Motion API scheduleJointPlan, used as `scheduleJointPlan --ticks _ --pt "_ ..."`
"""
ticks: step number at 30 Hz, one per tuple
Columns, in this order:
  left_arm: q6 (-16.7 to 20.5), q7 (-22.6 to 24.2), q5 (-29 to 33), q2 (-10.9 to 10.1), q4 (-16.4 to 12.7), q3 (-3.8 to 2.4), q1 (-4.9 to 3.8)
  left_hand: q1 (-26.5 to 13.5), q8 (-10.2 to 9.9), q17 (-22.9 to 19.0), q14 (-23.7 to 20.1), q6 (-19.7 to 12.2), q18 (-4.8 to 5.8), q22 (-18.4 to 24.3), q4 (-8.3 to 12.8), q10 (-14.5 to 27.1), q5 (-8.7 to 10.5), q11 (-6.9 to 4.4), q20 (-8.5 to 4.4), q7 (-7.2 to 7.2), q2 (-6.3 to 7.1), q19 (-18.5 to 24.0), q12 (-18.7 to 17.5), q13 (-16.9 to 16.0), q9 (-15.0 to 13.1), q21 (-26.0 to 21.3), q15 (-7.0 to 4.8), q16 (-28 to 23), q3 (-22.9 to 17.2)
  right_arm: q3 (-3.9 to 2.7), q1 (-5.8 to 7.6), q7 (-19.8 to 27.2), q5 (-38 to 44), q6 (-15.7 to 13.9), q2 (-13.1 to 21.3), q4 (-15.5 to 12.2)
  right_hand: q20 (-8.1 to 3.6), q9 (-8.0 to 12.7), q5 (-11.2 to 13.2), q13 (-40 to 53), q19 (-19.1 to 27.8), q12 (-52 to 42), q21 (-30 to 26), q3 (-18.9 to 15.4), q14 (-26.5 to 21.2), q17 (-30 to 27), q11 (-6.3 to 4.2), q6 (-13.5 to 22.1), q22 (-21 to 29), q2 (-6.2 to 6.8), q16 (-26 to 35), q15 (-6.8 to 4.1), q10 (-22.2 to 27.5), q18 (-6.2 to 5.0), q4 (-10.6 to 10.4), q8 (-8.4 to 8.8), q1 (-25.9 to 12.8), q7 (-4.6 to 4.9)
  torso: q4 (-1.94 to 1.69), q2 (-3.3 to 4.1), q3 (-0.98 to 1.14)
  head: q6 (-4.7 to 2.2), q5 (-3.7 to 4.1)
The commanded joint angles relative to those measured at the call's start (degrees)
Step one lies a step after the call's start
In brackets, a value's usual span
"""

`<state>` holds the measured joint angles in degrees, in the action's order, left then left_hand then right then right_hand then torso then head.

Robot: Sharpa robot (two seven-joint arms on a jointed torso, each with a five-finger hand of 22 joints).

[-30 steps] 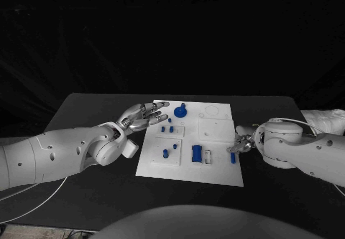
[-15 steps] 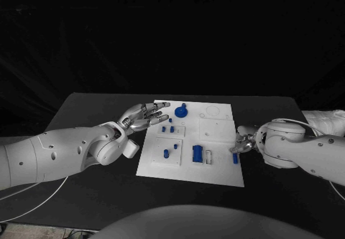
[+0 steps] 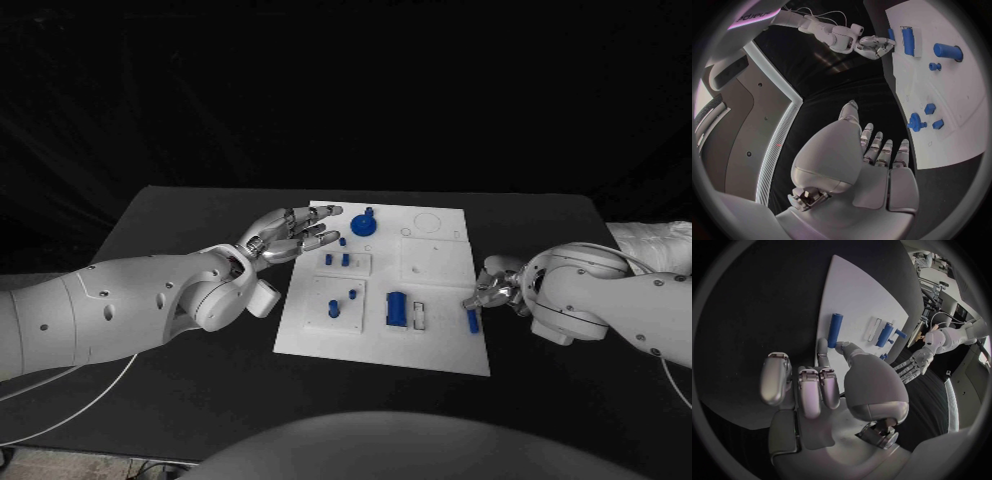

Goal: Assemble the parts on the task board

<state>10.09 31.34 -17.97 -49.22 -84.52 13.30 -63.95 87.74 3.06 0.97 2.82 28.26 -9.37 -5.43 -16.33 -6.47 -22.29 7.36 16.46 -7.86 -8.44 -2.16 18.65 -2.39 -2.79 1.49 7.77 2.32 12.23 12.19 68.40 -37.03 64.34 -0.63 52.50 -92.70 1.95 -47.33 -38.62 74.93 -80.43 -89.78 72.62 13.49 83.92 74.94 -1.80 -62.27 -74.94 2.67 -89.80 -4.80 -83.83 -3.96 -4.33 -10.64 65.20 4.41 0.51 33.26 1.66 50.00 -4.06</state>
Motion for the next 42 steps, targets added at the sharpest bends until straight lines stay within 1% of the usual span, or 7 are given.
scheduleJointPlan --ticks 1,5,7,14,18,29,42 --pt "-1.0 0.3 -0.2 0.1 -0.1 -0.04 -0.01 0.7 0.2 0.1 0.5 0.0 -0.88 0.0 -0.1 0.0 -0.39 0.38 0.07 -0.17 -0.08 -0.2 0.3 -0.1 -0.1 0.2 0.06 0.1 0.3 0.42 -0.15 0.3 -6.3 -0.6 0.4 -1.2 -0.05 6.2 -0.2 15.1 -0.1 -0.2 0.0 3.8 6.1 15.1 0.17 2.1 -9.6 -0.34 -0.2 0.16 -6.2 -0.15 3.3 -0.27 -0.9 -1.86 -0.01 0.01 0.00 0.00 0.00" --pt "-1.1 0.2 -0.2 0.2 0.0 -0.04 -0.01 0.7 0.2 0.1 0.5 0.1 -0.86 0.1 -0.1 0.0 -0.42 0.46 0.07 -0.18 -0.08 -0.2 0.4 -0.1 -0.1 0.2 0.10 0.2 0.3 0.40 0.85 0.5 -8.2 -1.3 0.6 -2.8 -0.06 6.0 -0.1 15.1 -0.1 -0.2 0.0 3.8 6.1 15.1 0.15 2.0 -9.6 -0.29 -0.2 0.15 -6.2 -0.15 3.3 -0.37 -1.1 -1.89 -0.04 0.02 -0.01 0.00 0.28" --pt "-1.2 0.2 -0.2 0.3 0.1 -0.04 0.00 0.8 0.3 0.1 0.5 0.3 -0.84 0.1 -0.1 -0.1 -0.45 0.53 0.07 -0.45 -0.10 -0.1 0.4 -0.1 -0.1 0.2 0.13 0.2 0.4 0.40 1.38 0.6 -8.6 -1.8 0.4 -3.7 -0.08 5.7 0.1 15.1 -0.1 -0.2 0.0 4.0 6.1 15.1 0.12 2.1 -9.6 -0.17 -0.2 0.12 -6.2 -0.15 3.3 -0.51 -1.5 -1.93 -0.07 0.01 -0.01 0.00 0.31" --pt "-1.5 0.0 -0.3 0.3 0.1 -0.04 0.00 1.0 0.4 0.0 0.5 1.0 -0.83 0.1 -0.1 -0.1 -0.46 0.53 0.08 -0.84 -0.15 -0.1 0.5 -0.1 -0.2 0.2 0.15 0.2 0.4 0.39 1.87 0.6 -9.2 -2.2 -1.0 -4.5 -0.09 5.2 0.4 15.1 0.0 -0.2 -0.2 4.2 6.1 15.1 0.13 2.4 -9.6 -0.13 -0.2 0.12 -6.2 -0.21 3.3 -0.57 -2.3 -1.91 -0.09 0.02 -0.03 0.00 0.33" --pt "-1.5 0.0 -0.3 0.3 0.1 -0.04 0.00 1.0 0.4 0.0 0.5 1.0 -0.83 0.1 -0.1 -0.1 -0.46 0.53 0.08 -0.84 -0.15 -0.1 0.5 -0.1 -0.2 0.2 0.15 0.2 0.4 0.39 1.91 0.7 -9.4 -2.8 -2.2 -4.1 -0.09 5.1 0.5 15.1 0.1 -0.2 -0.5 4.3 6.1 15.1 0.15 2.5 -9.5 -0.18 -0.2 0.13 -6.2 -0.26 3.2 -0.58 -2.5 -1.89 -0.08 0.03 -0.02 0.00 0.47" --pt "-1.7 -0.2 -0.4 0.4 0.1 -0.04 0.00 1.0 0.5 0.0 0.5 1.2 -0.83 0.1 -0.1 -0.1 -0.47 0.54 0.08 -0.94 -0.17 -0.1 0.5 -0.1 -0.2 0.2 0.16 0.2 0.4 0.40 1.33 0.9 -10.2 -3.8 -5.2 -1.4 -0.05 4.4 0.5 15.1 0.5 -0.2 -1.1 5.0 6.1 15.1 0.15 2.5 -9.3 -0.66 -0.2 0.18 -6.2 -0.39 3.0 -0.86 -3.3 -1.94 -0.05 0.02 -0.01 0.00 0.22" --pt "-2.2 -0.7 -0.5 0.7 0.2 -0.04 0.01 1.0 0.5 0.1 0.5 1.2 -0.83 0.1 -0.1 -0.1 -0.48 0.55 0.09 -0.98 -0.20 -0.2 0.5 -0.1 -0.2 0.2 0.18 0.3 0.4 0.40 1.10 1.1 -16.1 -3.7 -6.3 0.5 -0.09 3.4 0.7 15.1 0.7 -0.2 -1.3 5.6 6.1 15.1 0.02 2.2 -9.3 -1.36 -0.2 0.09 -6.2 -0.43 2.4 -1.52 -4.5 -2.09 -0.02 0.01 -0.02 0.00 0.26"
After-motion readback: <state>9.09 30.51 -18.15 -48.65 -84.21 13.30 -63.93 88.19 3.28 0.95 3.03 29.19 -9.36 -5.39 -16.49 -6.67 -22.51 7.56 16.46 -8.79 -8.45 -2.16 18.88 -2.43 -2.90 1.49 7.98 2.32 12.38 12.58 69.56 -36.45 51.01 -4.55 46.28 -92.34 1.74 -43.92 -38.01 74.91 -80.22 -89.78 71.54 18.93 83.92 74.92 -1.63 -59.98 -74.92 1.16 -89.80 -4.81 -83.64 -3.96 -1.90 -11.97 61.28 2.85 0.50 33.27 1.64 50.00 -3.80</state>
